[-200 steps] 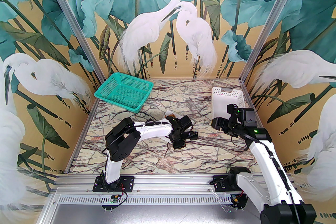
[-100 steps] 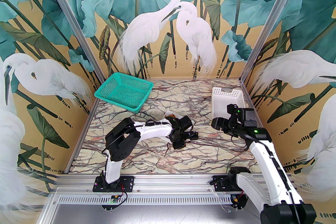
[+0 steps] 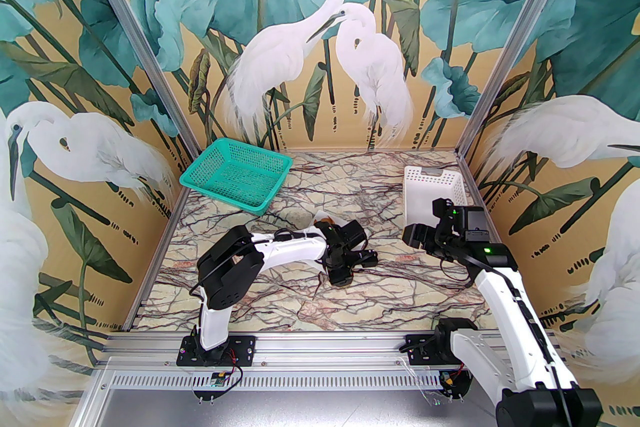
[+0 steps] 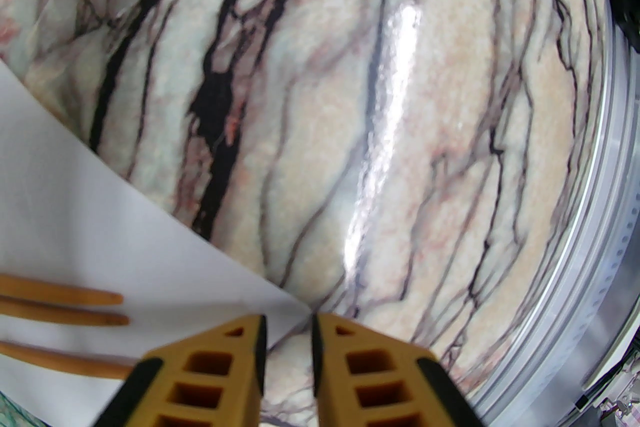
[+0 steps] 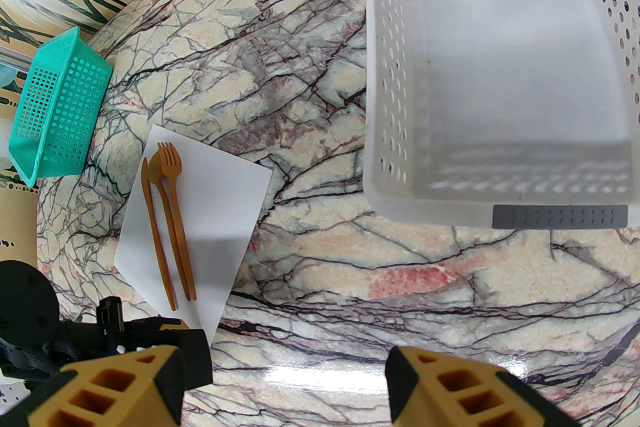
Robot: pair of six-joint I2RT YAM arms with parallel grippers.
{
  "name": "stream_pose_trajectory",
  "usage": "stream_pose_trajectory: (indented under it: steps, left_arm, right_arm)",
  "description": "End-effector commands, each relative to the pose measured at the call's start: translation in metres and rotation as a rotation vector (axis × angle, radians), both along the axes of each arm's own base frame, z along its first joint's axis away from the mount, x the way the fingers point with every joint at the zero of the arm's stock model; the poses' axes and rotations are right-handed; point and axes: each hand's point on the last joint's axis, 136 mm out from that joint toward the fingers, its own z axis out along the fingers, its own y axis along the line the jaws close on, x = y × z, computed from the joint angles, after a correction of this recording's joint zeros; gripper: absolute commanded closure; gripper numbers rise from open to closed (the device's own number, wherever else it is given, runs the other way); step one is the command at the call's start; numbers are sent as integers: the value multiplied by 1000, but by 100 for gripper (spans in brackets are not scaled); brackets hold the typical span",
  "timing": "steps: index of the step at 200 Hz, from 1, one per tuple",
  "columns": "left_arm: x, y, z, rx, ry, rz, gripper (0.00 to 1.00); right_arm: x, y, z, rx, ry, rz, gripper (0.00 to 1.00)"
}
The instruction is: Place the utensils on the paper napkin and roll it up
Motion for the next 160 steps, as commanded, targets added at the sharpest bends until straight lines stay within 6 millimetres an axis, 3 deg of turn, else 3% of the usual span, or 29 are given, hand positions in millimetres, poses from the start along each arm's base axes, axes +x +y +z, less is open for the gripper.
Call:
stream_pose_trajectory:
  steps: [1,160]
  left_arm:
    - [-2,-1,15,-16,-1,5,74]
    - [-1,4,14,8,-7,39,70]
  right_arm:
    - [-2,-4,4,-27,-16,-1,27]
    - [-2,-5,2,-31,-16,-5,27]
